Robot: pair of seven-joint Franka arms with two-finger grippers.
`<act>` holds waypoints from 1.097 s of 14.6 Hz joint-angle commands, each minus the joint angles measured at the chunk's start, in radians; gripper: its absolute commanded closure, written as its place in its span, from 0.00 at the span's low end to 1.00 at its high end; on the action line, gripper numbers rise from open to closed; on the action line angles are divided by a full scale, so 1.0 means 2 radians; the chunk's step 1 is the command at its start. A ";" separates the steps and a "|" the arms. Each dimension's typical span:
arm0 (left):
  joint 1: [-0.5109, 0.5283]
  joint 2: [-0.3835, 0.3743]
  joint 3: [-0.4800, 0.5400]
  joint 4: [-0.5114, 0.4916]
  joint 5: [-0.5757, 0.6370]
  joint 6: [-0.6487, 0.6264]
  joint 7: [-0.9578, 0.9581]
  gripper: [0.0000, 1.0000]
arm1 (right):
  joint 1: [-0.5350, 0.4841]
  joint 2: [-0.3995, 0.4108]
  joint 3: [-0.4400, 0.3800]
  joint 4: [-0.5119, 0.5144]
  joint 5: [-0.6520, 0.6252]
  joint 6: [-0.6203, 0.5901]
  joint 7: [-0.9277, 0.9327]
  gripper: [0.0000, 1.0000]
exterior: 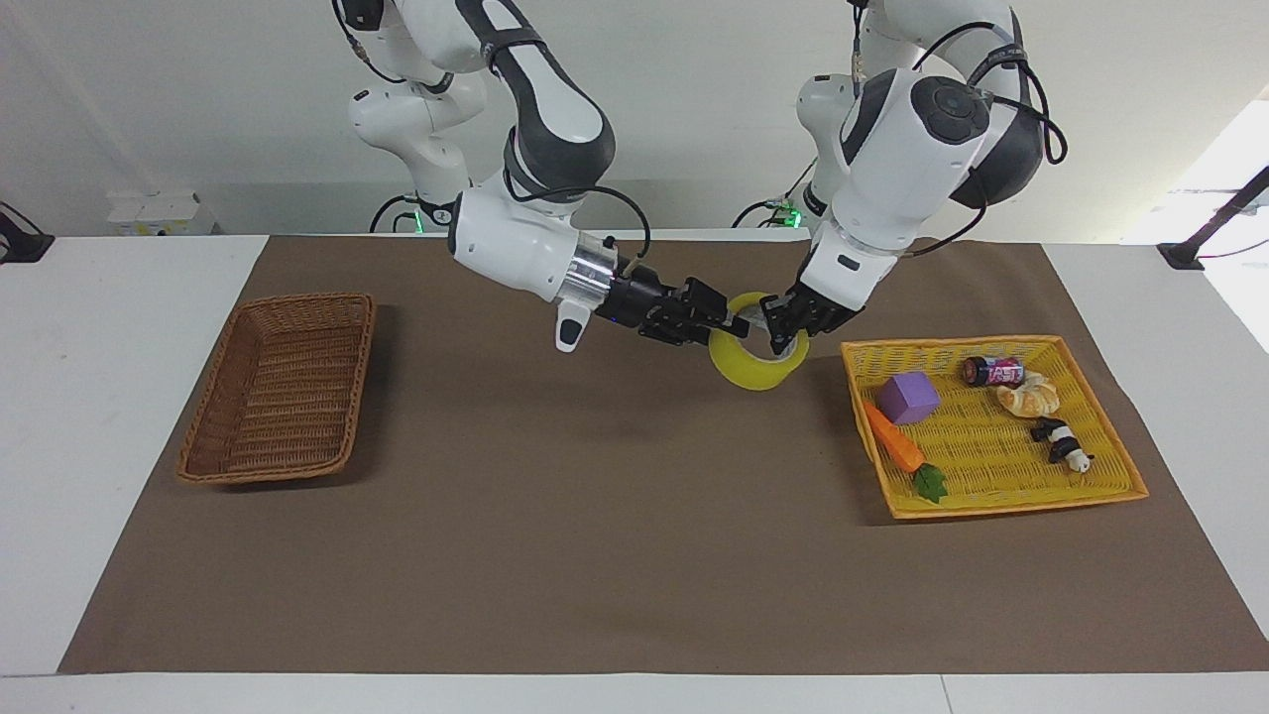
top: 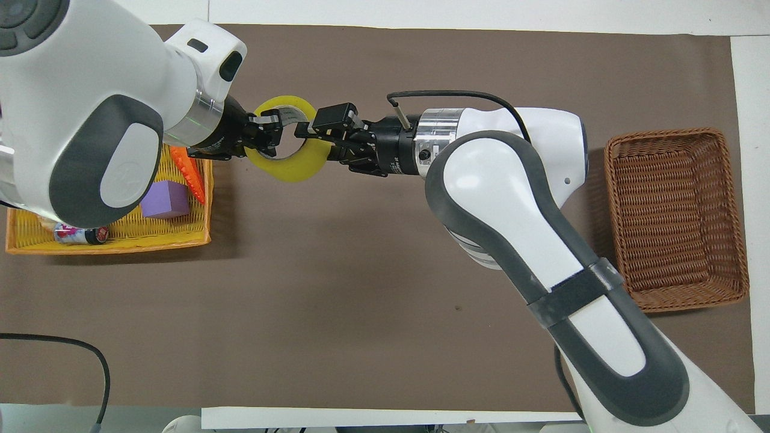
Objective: Move tape to another basket
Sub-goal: 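Carry the tape with the right gripper while the left gripper withdraws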
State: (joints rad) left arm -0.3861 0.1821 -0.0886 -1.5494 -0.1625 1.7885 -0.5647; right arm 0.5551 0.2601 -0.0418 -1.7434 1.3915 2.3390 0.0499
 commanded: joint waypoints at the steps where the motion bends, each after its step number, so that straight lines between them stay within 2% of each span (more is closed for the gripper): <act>1: 0.002 -0.017 0.001 -0.011 0.005 -0.001 -0.002 0.96 | -0.003 0.000 0.001 -0.002 0.008 0.006 0.003 1.00; 3: 0.001 -0.017 0.001 -0.008 0.001 -0.003 -0.008 0.72 | -0.004 0.000 0.000 -0.002 0.008 0.006 0.003 1.00; 5: 0.002 -0.025 0.003 0.001 0.008 -0.003 -0.007 0.01 | -0.004 -0.001 0.001 -0.002 0.008 0.004 0.002 1.00; 9: 0.030 -0.028 0.038 0.054 0.016 -0.030 0.005 0.01 | -0.005 -0.001 0.000 -0.002 0.007 0.000 0.000 1.00; 12: 0.079 -0.040 0.053 0.055 0.016 -0.051 0.088 0.01 | -0.014 -0.001 -0.001 -0.002 -0.001 -0.011 -0.002 1.00; 14: 0.128 -0.044 0.070 0.052 0.017 -0.070 0.166 0.01 | -0.042 -0.003 -0.001 -0.002 -0.029 -0.049 -0.026 1.00; 16: 0.189 -0.044 0.076 0.051 0.025 -0.079 0.270 0.01 | -0.100 -0.003 -0.001 0.002 -0.093 -0.119 -0.046 1.00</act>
State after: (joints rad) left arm -0.1017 0.1042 0.0592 -1.4454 -0.1315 1.6677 -0.1816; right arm 0.4659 0.2633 -0.0502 -1.7469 1.2856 2.2244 0.0129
